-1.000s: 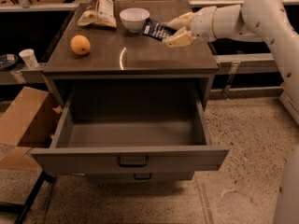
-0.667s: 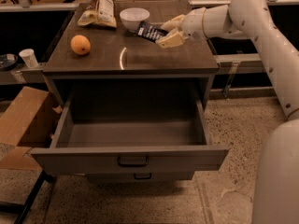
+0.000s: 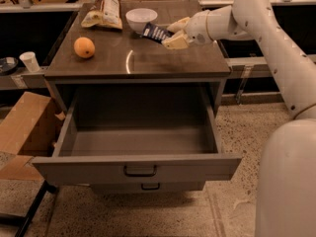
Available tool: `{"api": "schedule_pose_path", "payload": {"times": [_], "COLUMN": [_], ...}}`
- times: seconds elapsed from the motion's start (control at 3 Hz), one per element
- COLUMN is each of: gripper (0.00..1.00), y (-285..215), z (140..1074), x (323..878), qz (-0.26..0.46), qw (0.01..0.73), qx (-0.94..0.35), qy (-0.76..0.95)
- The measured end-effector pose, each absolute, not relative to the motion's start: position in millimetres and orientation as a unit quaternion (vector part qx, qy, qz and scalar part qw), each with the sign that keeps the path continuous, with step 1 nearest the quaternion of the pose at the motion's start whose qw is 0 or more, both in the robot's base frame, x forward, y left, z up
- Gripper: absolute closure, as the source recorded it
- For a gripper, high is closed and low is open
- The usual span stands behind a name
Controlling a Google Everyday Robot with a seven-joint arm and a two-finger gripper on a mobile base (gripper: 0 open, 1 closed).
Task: Pick rxbar blueberry from top drawer and place on counter
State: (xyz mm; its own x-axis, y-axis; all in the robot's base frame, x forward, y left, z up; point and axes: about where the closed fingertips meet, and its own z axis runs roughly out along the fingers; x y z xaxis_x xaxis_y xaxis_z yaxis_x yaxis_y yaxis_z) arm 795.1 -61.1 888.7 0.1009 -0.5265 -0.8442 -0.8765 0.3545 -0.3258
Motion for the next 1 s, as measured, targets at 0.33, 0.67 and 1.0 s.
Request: {"api": "schedule_pose_path", "payload": {"times": [0.33, 0.67, 1.0], "gripper": [0.11, 0.0, 0.0], "y": [-60.9, -60.8, -60.8], "z": [888.6, 888.6, 888.6], "x": [795.1, 795.1, 795.1], "qz": [0.173, 0.173, 0.173], "qw": [0.507, 0.507, 0.507], "qx": [-0.541, -0.541, -0.541], "qy": [0.648, 0.648, 0.648]}}
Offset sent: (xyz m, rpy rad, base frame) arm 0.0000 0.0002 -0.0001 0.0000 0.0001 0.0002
